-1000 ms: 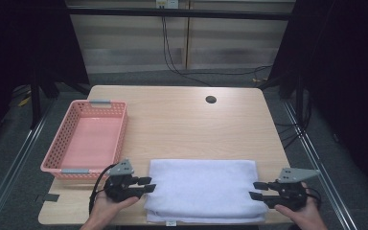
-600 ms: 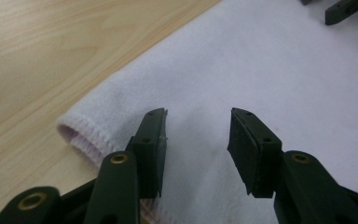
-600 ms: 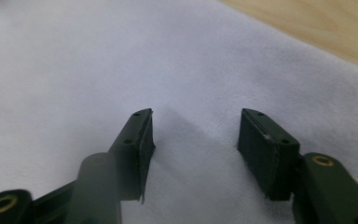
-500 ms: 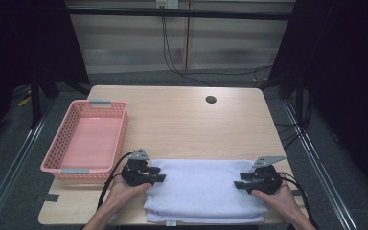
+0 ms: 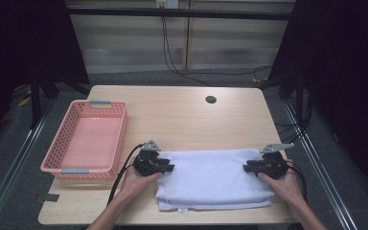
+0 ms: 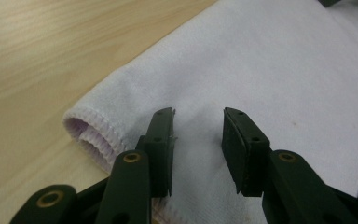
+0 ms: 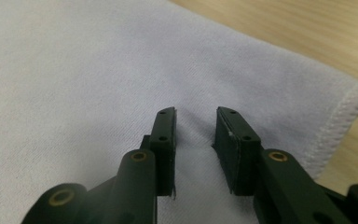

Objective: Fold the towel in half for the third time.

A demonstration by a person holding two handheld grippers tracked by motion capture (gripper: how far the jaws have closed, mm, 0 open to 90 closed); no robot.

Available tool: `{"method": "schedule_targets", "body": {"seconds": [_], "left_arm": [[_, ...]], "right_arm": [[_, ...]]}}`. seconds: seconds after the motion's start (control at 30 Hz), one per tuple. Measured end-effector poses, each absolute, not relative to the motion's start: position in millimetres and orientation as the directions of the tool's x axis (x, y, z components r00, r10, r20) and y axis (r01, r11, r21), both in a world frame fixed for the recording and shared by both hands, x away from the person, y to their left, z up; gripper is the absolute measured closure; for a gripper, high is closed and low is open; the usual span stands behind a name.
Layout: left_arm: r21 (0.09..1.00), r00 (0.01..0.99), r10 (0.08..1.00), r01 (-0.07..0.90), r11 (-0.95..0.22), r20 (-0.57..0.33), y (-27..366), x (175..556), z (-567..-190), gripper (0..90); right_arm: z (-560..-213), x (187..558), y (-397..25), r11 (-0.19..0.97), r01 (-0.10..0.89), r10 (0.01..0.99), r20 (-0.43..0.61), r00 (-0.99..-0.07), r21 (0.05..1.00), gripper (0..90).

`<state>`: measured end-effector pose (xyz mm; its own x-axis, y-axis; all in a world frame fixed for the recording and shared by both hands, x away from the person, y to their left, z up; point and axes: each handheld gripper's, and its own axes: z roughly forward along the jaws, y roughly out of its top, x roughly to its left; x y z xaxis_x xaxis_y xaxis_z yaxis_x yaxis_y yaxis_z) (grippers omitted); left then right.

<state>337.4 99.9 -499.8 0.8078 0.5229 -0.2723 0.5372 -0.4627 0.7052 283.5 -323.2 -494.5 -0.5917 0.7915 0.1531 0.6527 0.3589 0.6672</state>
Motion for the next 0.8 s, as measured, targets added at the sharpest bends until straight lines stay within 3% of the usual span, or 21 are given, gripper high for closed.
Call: {"method": "schedule_targets", "body": {"seconds": [0.07,0.1,0.17,0.23,0.5,0.8], "left_arm": [[0.708,0.806,0.533,0.533,-0.464,-0.257,93.4,341.2,-499.0,62.6],[0.719,0.804,0.541,0.527,-0.453,-0.249,90.6,340.8,-498.9,62.0],[0.710,0.814,0.523,0.524,-0.470,-0.254,89.2,342.9,-495.7,59.5],[0.724,0.797,0.541,0.538,-0.432,-0.270,95.4,345.0,-491.6,54.3],[0.739,0.737,0.619,0.571,-0.357,-0.271,121.5,362.4,-479.7,48.5],[0.740,0.733,0.625,0.573,-0.353,-0.269,122.3,364.3,-483.1,43.4]], "right_arm": [[-494.8,288.7,-327.4,0.337,0.663,0.803,0.164,-0.573,0.669,65.8],[-494.8,289.9,-328.9,0.325,0.668,0.805,0.175,-0.567,0.669,56.8],[-491.7,285.6,-325.6,0.311,0.665,0.813,0.173,-0.556,0.679,50.2],[-484.5,274.3,-315.8,0.326,0.638,0.782,0.180,-0.597,0.698,51.4],[-467.4,234.0,-256.2,0.381,0.553,0.668,0.193,-0.718,0.741,43.0],[-473.1,235.1,-152.7,0.494,0.485,0.494,0.226,-0.839,0.722,35.0]]}}
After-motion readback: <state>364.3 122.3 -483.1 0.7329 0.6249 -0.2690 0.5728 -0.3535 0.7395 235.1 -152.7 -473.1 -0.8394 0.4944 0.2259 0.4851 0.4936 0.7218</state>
